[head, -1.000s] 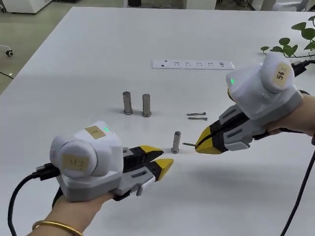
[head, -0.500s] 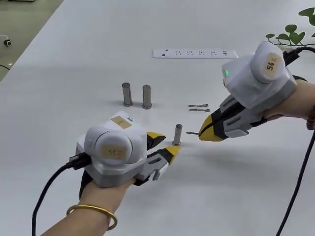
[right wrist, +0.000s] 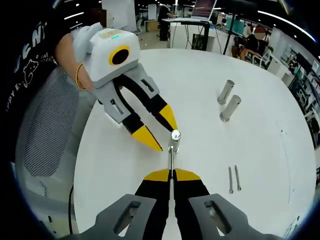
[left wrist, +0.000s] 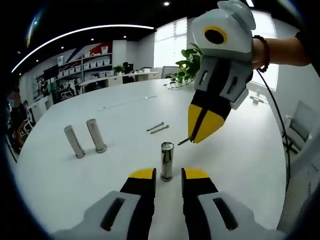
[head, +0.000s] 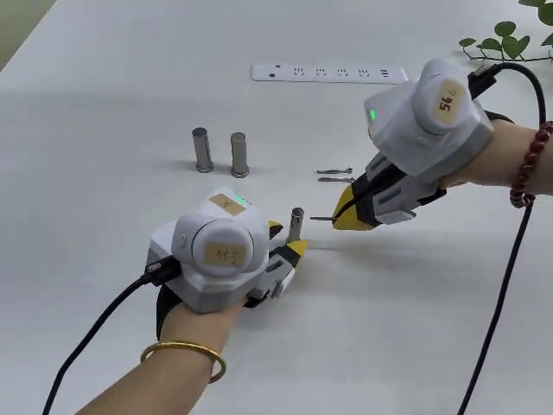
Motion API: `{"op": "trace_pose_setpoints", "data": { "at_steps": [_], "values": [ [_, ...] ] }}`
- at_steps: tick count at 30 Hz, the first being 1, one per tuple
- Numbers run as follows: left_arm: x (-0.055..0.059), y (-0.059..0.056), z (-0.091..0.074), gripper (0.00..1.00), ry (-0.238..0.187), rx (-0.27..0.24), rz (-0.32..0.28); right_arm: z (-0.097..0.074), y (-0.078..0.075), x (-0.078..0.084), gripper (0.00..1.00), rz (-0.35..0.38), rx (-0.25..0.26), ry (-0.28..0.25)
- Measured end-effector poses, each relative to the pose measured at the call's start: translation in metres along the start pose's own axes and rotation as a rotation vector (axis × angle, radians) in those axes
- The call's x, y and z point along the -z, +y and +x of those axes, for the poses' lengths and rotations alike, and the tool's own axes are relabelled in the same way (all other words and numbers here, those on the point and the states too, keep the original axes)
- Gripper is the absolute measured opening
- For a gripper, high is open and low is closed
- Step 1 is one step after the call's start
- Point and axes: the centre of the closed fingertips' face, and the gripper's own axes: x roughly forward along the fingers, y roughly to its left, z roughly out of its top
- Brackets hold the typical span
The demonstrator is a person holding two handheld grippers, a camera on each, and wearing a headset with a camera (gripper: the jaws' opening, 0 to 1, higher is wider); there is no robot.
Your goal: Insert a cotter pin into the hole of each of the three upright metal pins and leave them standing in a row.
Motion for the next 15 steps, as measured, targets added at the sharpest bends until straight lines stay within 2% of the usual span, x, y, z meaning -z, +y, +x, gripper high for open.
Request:
{"op": "trace_pose_setpoints", "data": {
  "at_steps": [11, 15],
  "values": [
    [-0.0069, 0.0008, 0.0075, 0.14, -0.034, 0.006, 0.004, 0.0021, -0.0058, 0.0015, 0.0, -0.027, -0.01, 0.003],
    [-0.0062, 0.0028, 0.009, 0.12, -0.031, 0.006, -0.004, 0.0028, -0.0064, 0.0, 0.0, -0.036, -0.014, 0.0]
  ]
}}
